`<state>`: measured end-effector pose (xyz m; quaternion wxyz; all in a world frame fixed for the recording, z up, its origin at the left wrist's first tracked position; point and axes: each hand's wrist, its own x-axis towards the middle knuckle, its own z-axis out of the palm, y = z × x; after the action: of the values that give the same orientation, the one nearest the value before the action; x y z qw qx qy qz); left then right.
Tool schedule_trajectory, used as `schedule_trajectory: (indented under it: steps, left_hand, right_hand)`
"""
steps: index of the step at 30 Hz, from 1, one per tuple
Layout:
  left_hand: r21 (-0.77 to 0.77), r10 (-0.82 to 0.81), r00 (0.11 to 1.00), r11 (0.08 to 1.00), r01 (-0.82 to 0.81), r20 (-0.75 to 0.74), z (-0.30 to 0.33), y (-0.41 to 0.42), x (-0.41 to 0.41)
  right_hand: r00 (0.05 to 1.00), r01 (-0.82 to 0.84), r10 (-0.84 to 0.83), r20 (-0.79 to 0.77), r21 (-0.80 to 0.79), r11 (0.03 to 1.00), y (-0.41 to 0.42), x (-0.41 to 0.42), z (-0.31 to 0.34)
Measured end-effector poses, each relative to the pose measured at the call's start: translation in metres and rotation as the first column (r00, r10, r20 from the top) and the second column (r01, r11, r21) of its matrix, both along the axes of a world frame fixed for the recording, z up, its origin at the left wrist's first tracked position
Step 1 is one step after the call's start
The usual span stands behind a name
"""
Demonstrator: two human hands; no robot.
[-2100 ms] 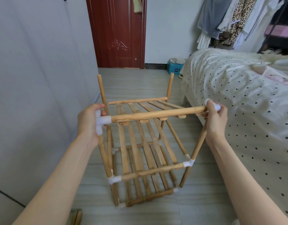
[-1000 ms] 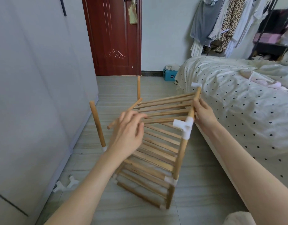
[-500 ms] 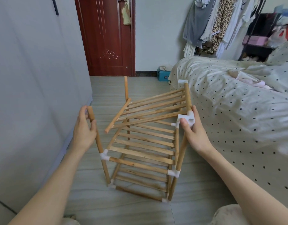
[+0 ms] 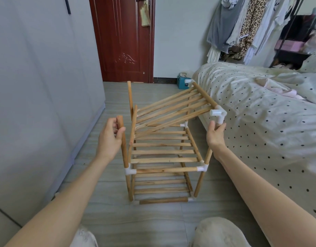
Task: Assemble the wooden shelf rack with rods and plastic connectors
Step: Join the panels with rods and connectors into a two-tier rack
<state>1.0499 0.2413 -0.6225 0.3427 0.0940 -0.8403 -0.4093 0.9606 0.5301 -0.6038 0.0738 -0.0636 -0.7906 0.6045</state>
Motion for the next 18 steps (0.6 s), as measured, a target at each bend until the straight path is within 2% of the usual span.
schedule_trajectory:
  steps: [3,5,6,7,9,11,14,16,18]
  left_hand:
    - [0.016,-0.047,0.998,0.999,0.046,0.052,0.000,-0.004,0.001]
    - [0.019,-0.107,0.977,0.994,0.105,0.184,-0.005,-0.011,0.007]
    - [0.014,-0.132,0.959,0.991,0.133,0.251,-0.010,-0.015,0.012]
    - [0.001,-0.151,0.940,0.987,0.158,0.306,-0.017,-0.019,0.019]
    - [-0.018,-0.164,0.901,0.982,0.186,0.401,-0.035,-0.028,0.036]
    - [0.018,-0.162,0.857,0.984,0.176,0.490,-0.055,-0.038,0.054]
    - [0.087,-0.150,0.805,0.989,0.122,0.574,-0.090,-0.058,0.074]
    - [0.141,-0.135,0.780,0.988,0.061,0.611,-0.120,-0.071,0.091]
    - [0.201,-0.128,0.748,0.980,-0.007,0.651,-0.154,-0.084,0.111]
  right_hand:
    - [0.991,-0.054,0.040,0.128,0.106,0.993,-0.008,0.022,-0.025]
    - [0.924,-0.241,0.165,0.346,0.188,0.952,-0.018,0.040,-0.040]
    - [0.859,-0.373,0.237,0.454,0.236,0.897,-0.025,0.048,-0.044]
    - [0.790,-0.509,0.303,0.533,0.294,0.809,-0.032,0.054,-0.045]
    - [0.656,-0.732,0.429,0.621,0.385,0.562,-0.054,0.065,-0.042]
    - [0.521,-0.853,0.511,0.684,0.391,0.346,-0.084,0.073,-0.039]
    - [0.390,-0.916,0.555,0.735,0.373,0.150,-0.137,0.083,-0.049]
    - [0.355,-0.910,0.563,0.746,0.414,0.025,-0.171,0.091,-0.069]
    - [0.334,-0.901,0.584,0.740,0.432,-0.032,-0.203,0.099,-0.102]
